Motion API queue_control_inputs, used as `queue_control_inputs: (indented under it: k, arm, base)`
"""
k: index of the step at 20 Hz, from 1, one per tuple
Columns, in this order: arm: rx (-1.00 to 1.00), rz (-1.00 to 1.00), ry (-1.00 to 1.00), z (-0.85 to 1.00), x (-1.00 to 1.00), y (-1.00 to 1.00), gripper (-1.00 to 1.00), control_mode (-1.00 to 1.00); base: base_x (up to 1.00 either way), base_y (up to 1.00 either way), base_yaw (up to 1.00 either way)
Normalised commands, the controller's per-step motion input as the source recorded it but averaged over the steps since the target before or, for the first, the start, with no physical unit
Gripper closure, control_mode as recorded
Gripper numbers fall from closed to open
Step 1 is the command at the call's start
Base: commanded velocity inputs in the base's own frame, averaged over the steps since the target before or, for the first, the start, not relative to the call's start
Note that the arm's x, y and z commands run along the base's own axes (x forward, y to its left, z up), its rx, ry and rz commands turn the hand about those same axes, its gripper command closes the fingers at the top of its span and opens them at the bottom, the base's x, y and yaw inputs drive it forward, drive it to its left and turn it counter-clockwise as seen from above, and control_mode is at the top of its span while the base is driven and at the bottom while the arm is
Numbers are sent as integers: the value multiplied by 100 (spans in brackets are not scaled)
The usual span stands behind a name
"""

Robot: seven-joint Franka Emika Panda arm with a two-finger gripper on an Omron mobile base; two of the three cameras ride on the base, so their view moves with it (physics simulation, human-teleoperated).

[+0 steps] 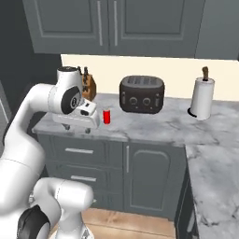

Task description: Four empty soda cans are scattered around the kitchen. Gather all the cans and cluster them next to the stove for recycling.

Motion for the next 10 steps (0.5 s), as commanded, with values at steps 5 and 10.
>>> queue_control_inputs:
  k: [5, 10]
  arm:
    - [0, 0, 0, 0, 0, 0, -100, 100]
    - [0, 0, 0, 0, 0, 0, -100, 100]
  base:
    - [54, 1, 30]
    - [50, -14, 12]
